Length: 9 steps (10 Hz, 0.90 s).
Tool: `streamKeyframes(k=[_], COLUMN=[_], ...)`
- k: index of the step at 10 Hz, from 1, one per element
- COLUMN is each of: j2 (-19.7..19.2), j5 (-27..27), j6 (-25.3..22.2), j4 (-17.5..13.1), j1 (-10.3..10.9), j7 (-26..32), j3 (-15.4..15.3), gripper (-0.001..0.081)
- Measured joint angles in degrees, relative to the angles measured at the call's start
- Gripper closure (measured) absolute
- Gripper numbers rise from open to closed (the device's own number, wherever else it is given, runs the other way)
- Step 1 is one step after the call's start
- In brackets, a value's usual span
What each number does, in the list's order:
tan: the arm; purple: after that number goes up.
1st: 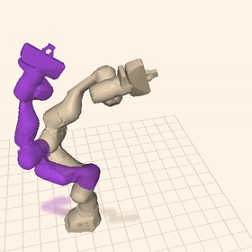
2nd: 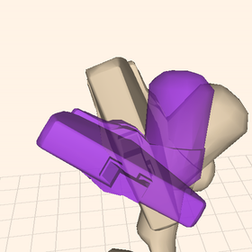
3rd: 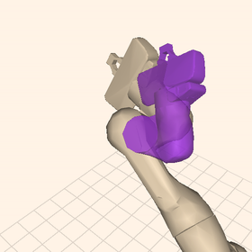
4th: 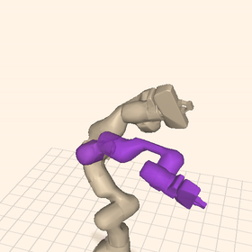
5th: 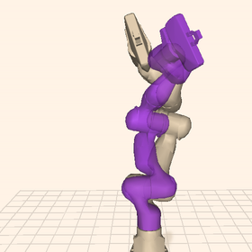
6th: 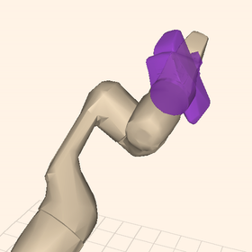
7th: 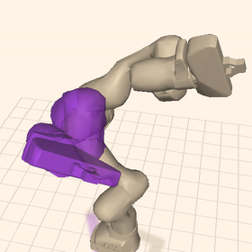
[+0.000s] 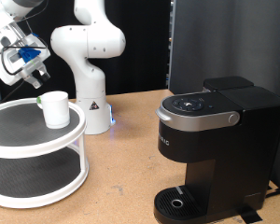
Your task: Make a cup of coffee with the keurig machine
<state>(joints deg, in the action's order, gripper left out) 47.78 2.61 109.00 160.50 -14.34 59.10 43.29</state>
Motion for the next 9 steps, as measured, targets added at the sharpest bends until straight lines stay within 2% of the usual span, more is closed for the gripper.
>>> streamKeyframes(k=[1, 2, 3, 4, 5, 9], j2=[0.0, 0.0, 0.0, 0.0, 0.0, -0.2], j5=[-0.8, -1.3, -1.5, -1.5, -1.3, -1.1], j6=[0.3, 0.7, 1.5, 2.2, 3.3, 9.2], j4=[0.1, 0.3, 0.5, 0.9, 1.3, 3.8], j1=[-0.2, -0.4, -0.7, -0.8, -0.9, -1.0], j7=[0.0, 0.0, 0.0, 0.0, -0.1, -1.4], j3=[0.0, 0.0, 0.0, 0.0, 0.1, 0.7], gripper=[0.0434, 0.0299, 0.0299, 0.0114, 0.0034, 0.0001])
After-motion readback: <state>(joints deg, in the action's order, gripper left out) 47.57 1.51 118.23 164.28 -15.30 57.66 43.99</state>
